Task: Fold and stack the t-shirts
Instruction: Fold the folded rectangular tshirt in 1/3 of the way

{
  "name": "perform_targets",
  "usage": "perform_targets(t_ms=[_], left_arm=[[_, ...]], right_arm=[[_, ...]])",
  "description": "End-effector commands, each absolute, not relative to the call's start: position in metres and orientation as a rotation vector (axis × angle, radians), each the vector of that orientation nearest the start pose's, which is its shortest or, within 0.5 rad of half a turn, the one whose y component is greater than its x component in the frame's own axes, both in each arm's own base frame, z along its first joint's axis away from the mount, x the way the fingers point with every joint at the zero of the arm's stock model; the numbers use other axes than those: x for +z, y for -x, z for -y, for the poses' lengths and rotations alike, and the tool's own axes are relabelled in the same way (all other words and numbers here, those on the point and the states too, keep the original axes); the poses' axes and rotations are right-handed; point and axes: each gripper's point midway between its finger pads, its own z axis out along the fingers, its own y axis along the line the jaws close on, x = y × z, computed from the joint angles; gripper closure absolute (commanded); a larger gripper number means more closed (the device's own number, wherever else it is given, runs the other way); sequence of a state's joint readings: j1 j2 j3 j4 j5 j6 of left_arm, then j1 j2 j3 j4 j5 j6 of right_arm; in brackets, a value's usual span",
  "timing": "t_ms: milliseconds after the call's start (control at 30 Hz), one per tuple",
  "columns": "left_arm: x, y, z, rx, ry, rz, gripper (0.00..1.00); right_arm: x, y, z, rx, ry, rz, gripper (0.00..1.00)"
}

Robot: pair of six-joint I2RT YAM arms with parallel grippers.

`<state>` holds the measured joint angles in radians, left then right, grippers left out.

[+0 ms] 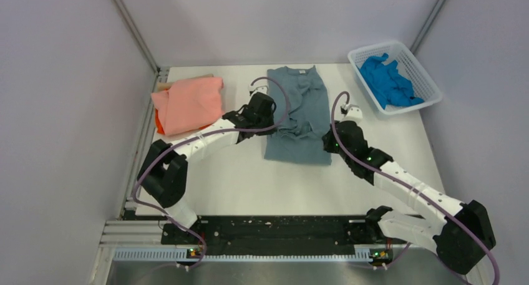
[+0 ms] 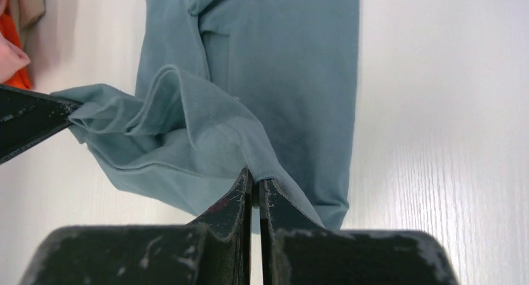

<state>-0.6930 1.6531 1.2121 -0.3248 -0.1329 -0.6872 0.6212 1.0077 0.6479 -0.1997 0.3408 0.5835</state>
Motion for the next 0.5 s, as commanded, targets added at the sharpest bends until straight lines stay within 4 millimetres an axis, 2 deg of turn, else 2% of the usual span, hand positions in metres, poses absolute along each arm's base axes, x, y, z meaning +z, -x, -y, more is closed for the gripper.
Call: perform_targets(t_ms=[0, 267, 467], left_arm=[[0.143, -0.372, 0.282, -0.461, 0.075, -2.349, 1.00], [0.145, -0.395, 0.286, -0.462, 0.055, -2.349, 1.00], [0.135, -0.401, 0.288, -0.473, 0.053, -2.384, 1.00]], right_arm=[[0.186, -0.318, -0.165, 0.437, -0.156, -1.990, 1.00], [0.192, -0.346, -0.172, 0.446, -0.126, -1.983, 1.00], [0.180, -0.347, -0.168, 0.429, -0.124, -2.011, 1.00]])
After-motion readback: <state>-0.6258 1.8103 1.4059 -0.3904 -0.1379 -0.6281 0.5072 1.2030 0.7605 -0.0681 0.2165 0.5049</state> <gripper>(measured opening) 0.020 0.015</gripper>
